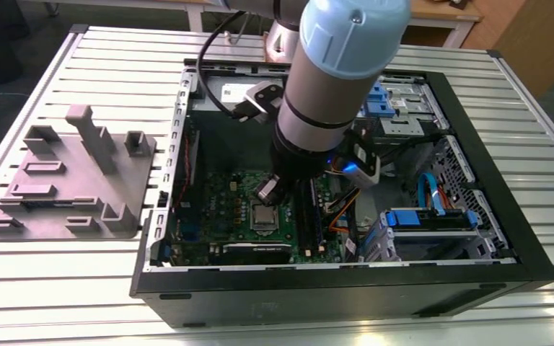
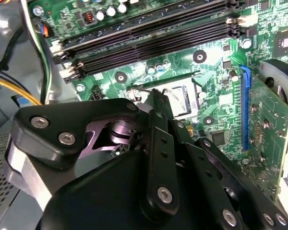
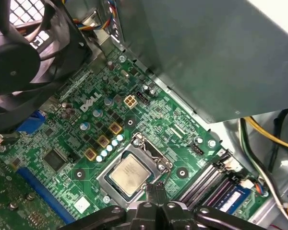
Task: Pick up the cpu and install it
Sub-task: 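Install the first cpu locking lever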
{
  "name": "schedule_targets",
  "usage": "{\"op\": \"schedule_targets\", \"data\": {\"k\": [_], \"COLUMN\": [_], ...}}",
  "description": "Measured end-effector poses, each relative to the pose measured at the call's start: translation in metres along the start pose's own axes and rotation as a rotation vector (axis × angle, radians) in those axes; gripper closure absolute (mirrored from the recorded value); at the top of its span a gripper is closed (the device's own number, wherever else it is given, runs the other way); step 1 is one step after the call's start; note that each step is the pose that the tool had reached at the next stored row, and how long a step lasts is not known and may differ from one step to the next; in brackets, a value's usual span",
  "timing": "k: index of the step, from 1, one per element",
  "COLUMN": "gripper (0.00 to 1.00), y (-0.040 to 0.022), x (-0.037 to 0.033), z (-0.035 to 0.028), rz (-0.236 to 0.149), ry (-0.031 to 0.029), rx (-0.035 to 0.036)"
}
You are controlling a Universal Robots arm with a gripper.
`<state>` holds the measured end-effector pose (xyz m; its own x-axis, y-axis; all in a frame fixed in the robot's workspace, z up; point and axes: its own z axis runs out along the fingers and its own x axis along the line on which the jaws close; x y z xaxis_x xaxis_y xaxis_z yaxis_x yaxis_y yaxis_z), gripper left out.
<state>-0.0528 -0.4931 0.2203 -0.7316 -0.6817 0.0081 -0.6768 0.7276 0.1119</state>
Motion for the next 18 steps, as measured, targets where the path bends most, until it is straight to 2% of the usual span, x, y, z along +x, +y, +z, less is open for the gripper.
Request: {"op": "schedule_targets", "data": {"k": [7, 10, 18], "gripper": [0.90, 0.90, 0.90], "y": [-0.0003, -0.0012, -0.0029], "x": [0.0012, 0.0020, 0.0029], "z": [0.0080, 0.0108, 0.0154], "rz": [0.024, 0.034, 0.094], "ry": [0.0109, 0.0131, 0.0043], "rx": [0.0142, 0.0175, 0.0203]}}
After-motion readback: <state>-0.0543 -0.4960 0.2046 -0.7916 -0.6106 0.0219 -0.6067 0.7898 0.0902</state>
